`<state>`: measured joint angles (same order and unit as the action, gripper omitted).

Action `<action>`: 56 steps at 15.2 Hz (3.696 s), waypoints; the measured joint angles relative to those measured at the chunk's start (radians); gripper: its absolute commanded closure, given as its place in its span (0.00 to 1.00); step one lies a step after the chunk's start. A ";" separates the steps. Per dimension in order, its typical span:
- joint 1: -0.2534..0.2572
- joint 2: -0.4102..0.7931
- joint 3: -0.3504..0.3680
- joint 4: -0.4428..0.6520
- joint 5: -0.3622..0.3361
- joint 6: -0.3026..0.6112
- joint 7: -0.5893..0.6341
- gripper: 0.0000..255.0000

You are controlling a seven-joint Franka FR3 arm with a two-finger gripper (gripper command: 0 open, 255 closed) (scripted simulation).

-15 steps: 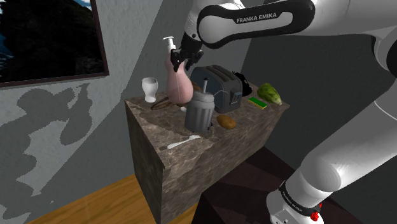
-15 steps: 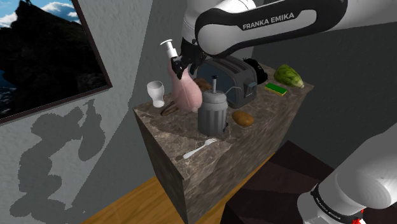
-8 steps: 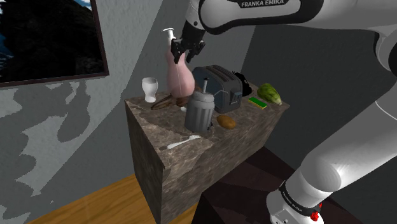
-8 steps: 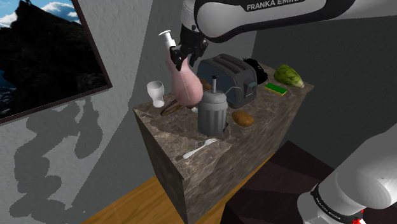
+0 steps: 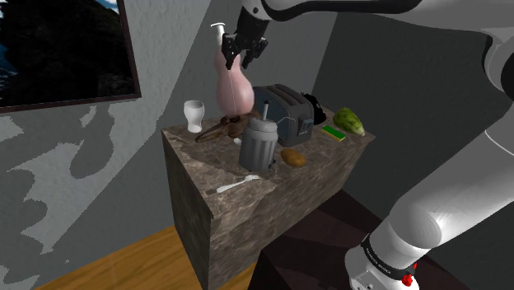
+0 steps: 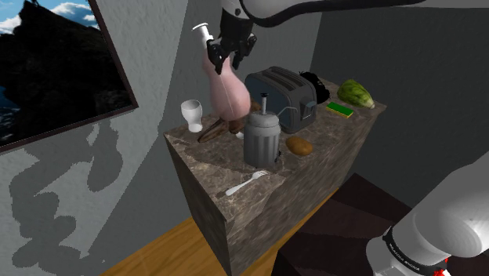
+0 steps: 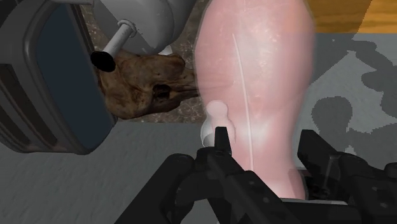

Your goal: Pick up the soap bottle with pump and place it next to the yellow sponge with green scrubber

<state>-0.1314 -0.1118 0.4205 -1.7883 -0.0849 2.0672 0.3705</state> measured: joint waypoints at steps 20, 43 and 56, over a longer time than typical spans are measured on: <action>-0.070 -0.116 -0.139 0.029 0.108 -0.129 -0.237 1.00; -0.229 -0.133 -0.549 0.030 0.240 -0.196 -0.830 1.00; -0.350 0.106 -0.766 0.306 0.375 -0.315 -1.159 1.00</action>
<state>-0.4814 -0.0054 -0.3453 -1.4819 0.2902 1.7522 -0.7886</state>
